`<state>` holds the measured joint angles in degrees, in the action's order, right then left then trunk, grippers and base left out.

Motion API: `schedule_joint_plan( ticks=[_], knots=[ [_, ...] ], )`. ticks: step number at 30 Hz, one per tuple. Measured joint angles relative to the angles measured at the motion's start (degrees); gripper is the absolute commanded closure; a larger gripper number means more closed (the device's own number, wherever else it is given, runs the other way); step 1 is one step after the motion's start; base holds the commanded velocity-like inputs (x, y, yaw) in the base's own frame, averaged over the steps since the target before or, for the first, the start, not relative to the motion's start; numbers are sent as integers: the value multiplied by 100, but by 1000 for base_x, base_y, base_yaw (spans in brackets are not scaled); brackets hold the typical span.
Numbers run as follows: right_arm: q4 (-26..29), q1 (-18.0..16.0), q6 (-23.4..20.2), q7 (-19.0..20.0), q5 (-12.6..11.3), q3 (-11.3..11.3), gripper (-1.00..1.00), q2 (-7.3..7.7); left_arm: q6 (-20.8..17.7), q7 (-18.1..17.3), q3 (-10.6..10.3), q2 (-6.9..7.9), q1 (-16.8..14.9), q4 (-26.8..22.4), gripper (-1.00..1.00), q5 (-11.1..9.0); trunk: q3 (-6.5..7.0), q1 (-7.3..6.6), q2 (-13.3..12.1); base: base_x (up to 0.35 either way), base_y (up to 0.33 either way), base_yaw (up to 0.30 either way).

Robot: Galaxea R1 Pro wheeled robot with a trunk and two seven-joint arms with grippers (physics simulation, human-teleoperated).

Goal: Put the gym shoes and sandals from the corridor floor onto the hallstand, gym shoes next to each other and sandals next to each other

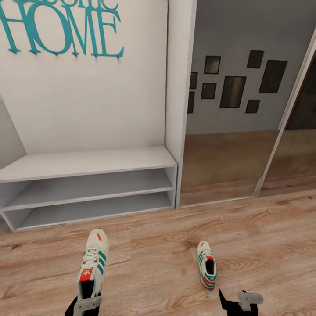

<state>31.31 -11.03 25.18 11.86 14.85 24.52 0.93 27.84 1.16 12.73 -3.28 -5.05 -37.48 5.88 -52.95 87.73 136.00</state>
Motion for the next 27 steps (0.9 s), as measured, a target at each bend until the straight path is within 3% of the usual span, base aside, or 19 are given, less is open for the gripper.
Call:
schedule_joint_plan(
  ticks=[17, 27],
  knots=[
    [10, 0, 0, -8, -3, -4, -100, 0, 1, 3, 0, -6, 0, 1, 100, 2, 64, -2, 0, 83, -47, 237],
    [18, 1, 0, 6, -5, 10, -100, 10, 1, 4, 7, 0, -1, 2, 100, -6, 61, 0, 0, 74, -53, 53]
  ],
)
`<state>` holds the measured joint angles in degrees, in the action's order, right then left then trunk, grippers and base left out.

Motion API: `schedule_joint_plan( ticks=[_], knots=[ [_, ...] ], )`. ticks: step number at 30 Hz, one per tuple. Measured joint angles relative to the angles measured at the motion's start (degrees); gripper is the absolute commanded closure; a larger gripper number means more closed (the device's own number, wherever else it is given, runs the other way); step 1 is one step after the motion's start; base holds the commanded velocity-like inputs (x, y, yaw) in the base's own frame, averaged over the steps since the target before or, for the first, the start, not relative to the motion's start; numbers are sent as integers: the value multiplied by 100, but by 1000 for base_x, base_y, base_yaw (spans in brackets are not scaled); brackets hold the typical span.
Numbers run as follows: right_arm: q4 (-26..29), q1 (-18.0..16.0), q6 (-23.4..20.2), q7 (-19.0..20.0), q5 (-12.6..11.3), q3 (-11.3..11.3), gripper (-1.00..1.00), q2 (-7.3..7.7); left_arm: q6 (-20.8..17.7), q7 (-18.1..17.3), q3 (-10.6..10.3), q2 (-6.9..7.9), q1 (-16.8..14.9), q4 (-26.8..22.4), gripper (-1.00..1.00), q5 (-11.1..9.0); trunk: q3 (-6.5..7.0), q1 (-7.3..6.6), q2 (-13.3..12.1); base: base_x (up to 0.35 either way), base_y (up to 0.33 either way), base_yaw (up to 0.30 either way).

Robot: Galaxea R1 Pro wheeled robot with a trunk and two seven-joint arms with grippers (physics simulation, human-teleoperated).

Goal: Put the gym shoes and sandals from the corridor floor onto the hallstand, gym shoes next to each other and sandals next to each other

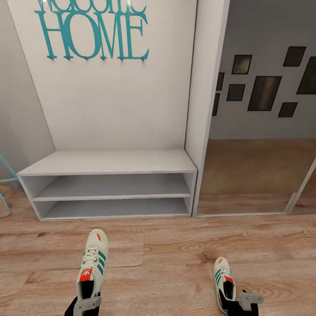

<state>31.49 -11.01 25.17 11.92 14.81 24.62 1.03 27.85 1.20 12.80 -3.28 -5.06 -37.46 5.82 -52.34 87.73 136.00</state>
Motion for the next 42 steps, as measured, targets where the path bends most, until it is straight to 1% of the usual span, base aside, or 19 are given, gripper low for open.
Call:
schedule_joint_plan(
  ticks=[23, 27, 34, 37, 42],
  knots=[
    [22, 0, -8, -6, -9, -4, -100, -4, 0, 0, 22, 1, 0, -1, 100, -1, 0, 1, 0, -11, 10, -3],
    [21, 1, -8, -6, -12, 1, -100, -2, 0, -5, 27, 1, -1, -1, 100, -1, 0, 2, 0, -178, 165, -170],
    [21, 1, -9, -6, -16, 3, -100, -1, 0, -7, 21, 1, -1, 0, 100, 1, 0, 2, 0, -201, 187, -271],
    [20, 1, -9, -6, -16, 3, -100, -1, 0, -13, 9, 1, -1, 1, 100, 8, 0, 1, 0, -76, 71, -244],
    [13, 0, -9, -2, -11, 3, -100, -1, -5, -39, -40, -12, -1, -71, 100, 49, 0, 0, 0, -24, 23, -85]
  ],
)
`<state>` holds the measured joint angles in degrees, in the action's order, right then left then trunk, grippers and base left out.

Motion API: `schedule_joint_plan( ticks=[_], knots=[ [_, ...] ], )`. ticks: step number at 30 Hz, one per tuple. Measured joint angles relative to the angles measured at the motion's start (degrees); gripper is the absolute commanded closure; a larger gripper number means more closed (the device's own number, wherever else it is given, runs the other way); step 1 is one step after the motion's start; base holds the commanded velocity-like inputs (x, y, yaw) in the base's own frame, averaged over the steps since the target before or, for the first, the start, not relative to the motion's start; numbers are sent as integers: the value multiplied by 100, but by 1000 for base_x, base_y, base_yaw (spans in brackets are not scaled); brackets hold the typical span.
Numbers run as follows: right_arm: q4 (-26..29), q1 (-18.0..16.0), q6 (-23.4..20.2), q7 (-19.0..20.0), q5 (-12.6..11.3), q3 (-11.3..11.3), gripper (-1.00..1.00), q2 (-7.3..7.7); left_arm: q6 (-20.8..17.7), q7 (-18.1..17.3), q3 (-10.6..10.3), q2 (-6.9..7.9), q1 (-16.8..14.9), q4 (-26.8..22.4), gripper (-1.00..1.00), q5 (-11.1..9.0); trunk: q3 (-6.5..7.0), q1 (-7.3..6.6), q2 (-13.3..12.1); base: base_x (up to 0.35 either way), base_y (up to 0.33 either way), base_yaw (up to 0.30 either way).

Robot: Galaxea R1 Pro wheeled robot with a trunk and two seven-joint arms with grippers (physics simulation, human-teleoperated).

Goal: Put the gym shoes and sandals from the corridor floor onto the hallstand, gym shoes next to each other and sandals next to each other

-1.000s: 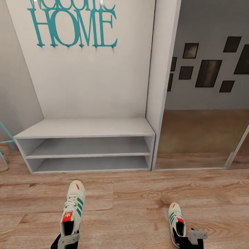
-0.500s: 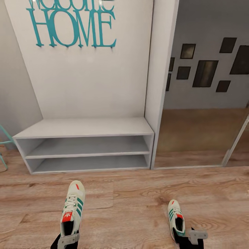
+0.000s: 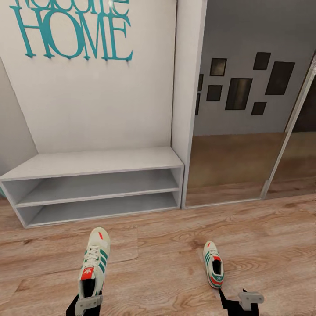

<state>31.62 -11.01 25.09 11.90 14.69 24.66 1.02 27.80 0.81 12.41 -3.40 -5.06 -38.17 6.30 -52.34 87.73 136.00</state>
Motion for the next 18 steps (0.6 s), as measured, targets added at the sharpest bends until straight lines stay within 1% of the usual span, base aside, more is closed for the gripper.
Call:
schedule_joint_plan(
  ticks=[7, 10, 12, 14, 15, 16, 17, 18],
  knots=[
    [30, 0, -11, 10, 2, -3, -100, 18, -40, -29, -5, -17, -54, -79, 100, 14, 0, 0, 0, -5, 5, -17],
    [134, 0, -25, 12, 2, -8, -100, 38, -73, -130, -11, -34, -83, -138, 100, 23, 0, 0, 0, -1, 1, -4],
    [249, -8, -61, 19, 13, -9, -100, 45, -98, -256, -51, -46, -108, -281, 100, 20, 0, 0, 0, 0, 0, -2],
    [349, -51, -149, 19, 29, -10, -100, 49, -123, -389, -135, -50, -149, -484, 100, 13, 0, 0, 0, 0, 0, 0],
    [428, -144, -278, 20, 45, -12, -100, 50, -168, -469, -214, -55, -176, -678, 100, 18, 1, -1, 0, 0, 0, 0],
    [546, -333, -540, 22, 69, -15, -100, 48, -307, -552, -319, -60, -197, -1024, 100, 15, 2, -1, 0, 0, 0, 0],
    [583, -425, -654, 24, 81, -17, -100, 47, -377, -568, -347, -59, -202, -1166, 100, -9, 1, 0, 0, 0, 0, 0],
    [642, -574, -877, 31, 94, -26, -100, 47, -530, -593, -417, -62, -205, -1414, 100, -14, 2, -1, 0, 0, 0, 0]
  ],
)
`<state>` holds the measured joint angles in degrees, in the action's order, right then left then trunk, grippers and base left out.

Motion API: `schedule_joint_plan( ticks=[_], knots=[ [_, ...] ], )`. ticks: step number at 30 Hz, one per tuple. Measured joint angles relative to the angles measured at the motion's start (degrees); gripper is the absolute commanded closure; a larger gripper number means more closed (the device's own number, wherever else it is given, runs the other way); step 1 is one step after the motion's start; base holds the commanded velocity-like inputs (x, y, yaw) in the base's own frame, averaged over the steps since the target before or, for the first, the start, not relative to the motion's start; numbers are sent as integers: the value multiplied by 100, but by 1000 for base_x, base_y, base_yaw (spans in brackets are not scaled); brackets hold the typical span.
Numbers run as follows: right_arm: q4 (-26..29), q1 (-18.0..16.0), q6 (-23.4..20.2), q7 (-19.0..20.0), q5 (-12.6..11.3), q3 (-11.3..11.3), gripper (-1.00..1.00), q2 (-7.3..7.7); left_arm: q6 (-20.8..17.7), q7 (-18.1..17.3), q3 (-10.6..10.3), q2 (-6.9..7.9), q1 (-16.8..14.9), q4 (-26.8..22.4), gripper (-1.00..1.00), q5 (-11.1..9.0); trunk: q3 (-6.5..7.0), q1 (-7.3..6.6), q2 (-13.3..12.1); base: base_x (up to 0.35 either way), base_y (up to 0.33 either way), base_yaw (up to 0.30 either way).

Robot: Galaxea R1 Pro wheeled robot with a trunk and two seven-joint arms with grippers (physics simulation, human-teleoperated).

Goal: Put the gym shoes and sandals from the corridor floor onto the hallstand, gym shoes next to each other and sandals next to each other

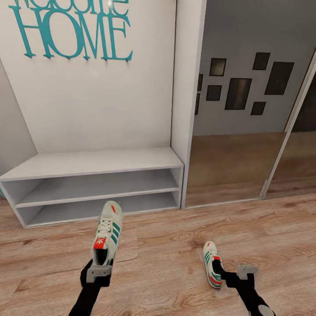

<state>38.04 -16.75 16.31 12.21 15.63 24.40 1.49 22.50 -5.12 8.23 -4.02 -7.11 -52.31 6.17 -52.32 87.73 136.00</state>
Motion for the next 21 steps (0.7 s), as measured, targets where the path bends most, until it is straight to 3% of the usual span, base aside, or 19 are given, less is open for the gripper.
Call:
schedule_joint_plan(
  ticks=[2, 6, 11, 21],
  knots=[
    [67, -270, -455, 13, 13, -82, -100, 2, -349, -25, -115, -3, 27, -512, 100, -22, 0, 0, 0, 0, 0, 0],
    [177, -499, -881, 20, 19, -403, -100, 10, -616, -3, -336, -59, 53, -1166, 100, -22, -1, 0, 0, 0, 0, 0],
    [200, -527, -938, 21, 30, -477, -100, 13, -656, 14, -387, -70, 55, -1269, 100, -27, -2, -1, 0, 90, 0, 0],
    [218, -535, -955, 14, 30, -489, -100, 14, -669, 19, -398, -73, 53, -1305, 100, -34, -2, -2, 0, 262, 0, 0]
  ],
)
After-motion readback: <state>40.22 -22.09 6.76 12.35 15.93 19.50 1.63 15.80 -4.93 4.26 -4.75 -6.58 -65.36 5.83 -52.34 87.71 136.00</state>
